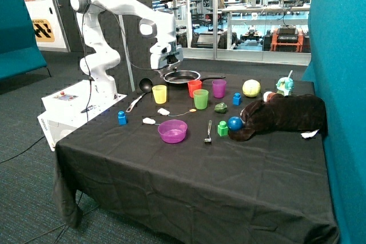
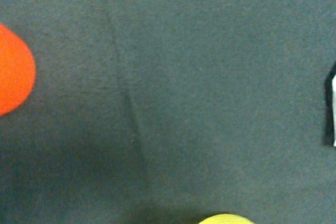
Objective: Prepare two cups of tea
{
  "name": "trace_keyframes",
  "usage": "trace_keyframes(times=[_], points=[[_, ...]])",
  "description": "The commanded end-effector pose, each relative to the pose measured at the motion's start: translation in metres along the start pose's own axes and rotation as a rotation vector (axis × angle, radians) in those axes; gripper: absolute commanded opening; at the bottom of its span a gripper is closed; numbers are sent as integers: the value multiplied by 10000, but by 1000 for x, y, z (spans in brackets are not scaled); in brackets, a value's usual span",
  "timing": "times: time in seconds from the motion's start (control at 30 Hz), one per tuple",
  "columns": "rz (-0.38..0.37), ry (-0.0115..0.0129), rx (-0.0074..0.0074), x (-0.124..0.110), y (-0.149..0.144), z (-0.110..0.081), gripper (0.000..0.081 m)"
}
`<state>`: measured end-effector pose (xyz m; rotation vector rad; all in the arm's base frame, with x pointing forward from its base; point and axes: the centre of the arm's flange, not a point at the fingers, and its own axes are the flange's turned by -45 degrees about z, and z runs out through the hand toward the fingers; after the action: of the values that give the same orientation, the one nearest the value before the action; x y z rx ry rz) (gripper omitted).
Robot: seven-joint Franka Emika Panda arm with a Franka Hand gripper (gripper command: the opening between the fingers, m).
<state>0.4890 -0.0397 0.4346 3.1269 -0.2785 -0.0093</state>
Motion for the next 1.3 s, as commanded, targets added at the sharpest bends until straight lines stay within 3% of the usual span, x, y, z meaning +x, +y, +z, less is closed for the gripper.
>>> trace_keyframes(times=[0.0,0.33,0.47,0.63,1.0,1.27], points=[[-161,57,28,3,20,5,169],[25,57,28,5,49,12,230],[172,57,28,1,60,16,286],[90,57,28,-7,68,24,298],[-13,57,28,-16,91,44,424],[305,56,29,-13,103,52,552]])
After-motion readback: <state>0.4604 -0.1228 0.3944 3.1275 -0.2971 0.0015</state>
